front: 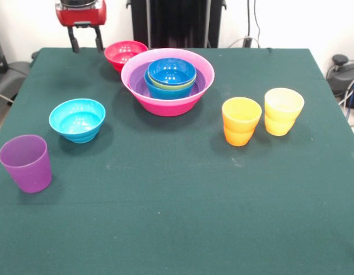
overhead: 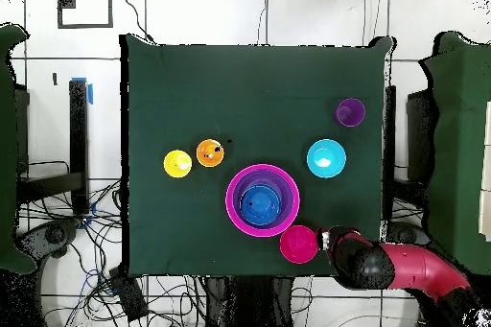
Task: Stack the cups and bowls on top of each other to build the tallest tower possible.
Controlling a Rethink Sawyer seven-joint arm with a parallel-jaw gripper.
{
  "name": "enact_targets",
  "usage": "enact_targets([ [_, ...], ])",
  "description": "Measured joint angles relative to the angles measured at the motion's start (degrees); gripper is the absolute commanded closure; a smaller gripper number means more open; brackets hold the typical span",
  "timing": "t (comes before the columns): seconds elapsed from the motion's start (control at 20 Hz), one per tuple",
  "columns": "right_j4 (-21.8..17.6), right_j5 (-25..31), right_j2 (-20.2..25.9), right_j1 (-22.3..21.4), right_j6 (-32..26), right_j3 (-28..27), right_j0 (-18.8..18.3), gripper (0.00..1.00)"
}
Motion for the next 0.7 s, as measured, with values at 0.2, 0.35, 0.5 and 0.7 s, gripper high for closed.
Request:
enact_targets([
  [0.2, 0.0, 0.0, -0.2, -0.2, 0.0, 0.6, 0.3, 0.00],
  [0.35, 0.0, 0.0, -0.3, -0.4, 0.0, 1.0, 0.3, 0.00],
  [0.5, 0.0, 0.0, -0.5, -0.4, 0.0, 1.8, 0.3, 0.00],
  [0.7, 0.0, 0.0, -0.6, -0.4, 0.0, 2.2, 0.3, 0.00],
])
